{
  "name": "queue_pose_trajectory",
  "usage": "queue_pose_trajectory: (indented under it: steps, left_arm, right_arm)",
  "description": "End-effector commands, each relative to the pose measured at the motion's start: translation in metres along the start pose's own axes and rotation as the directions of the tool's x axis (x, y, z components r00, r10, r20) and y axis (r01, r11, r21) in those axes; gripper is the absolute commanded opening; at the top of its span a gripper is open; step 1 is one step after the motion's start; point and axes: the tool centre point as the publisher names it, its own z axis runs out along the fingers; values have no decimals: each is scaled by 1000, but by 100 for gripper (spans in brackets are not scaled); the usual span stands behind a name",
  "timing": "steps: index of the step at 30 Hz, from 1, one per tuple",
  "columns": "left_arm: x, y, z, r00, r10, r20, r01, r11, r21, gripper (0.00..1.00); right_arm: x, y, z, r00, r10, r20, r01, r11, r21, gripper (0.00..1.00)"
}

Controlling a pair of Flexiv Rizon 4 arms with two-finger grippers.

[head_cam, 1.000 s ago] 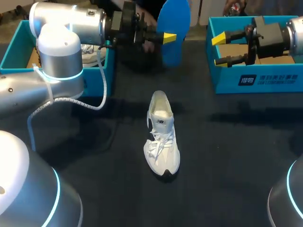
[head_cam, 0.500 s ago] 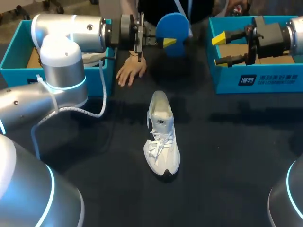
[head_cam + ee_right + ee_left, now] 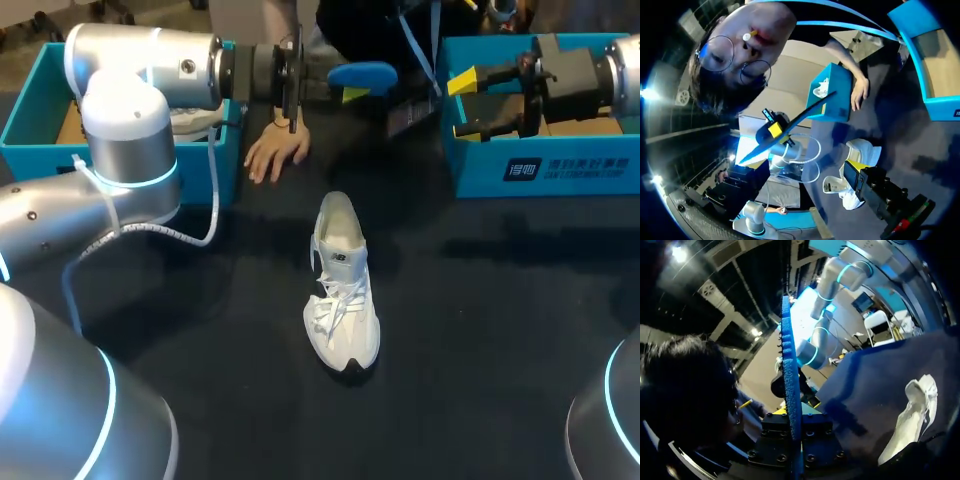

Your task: Take the shoe out of the shoebox, open the shoe tongue, remove and reinsert the insole, then place the shoe into the shoebox

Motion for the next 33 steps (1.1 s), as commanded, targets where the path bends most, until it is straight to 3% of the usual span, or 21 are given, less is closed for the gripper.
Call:
queue_pose_trajectory:
  steps: [1,5,6,13,15,22,33]
  left_arm:
    - [5,0,3,929,370,15,-370,928,39,0]
    - [2,2,7,890,454,36,-455,890,21,0]
    - [0,1,10,837,547,24,-547,837,21,0]
    - [-2,-3,24,633,772,61,-773,635,-21,0]
    - [1,-2,25,613,788,60,-787,616,-40,0]
    - [15,8,22,648,759,61,-751,650,-119,0]
    - [15,8,22,648,759,61,-751,650,-119,0]
  right_arm:
    - [0,0,1,1000,0,1,0,1000,-2,100]
    - [0,0,1,1000,0,1,0,1000,-2,100]
    - [0,0,1,1000,0,1,0,1000,-2,100]
    - [0,0,1,1000,0,1,0,1000,-2,100]
    - [0,0,1,1000,0,1,0,1000,-2,100]
    - [0,0,1,1000,0,1,0,1000,-2,100]
    - [0,0,1,1000,0,1,0,1000,-2,100]
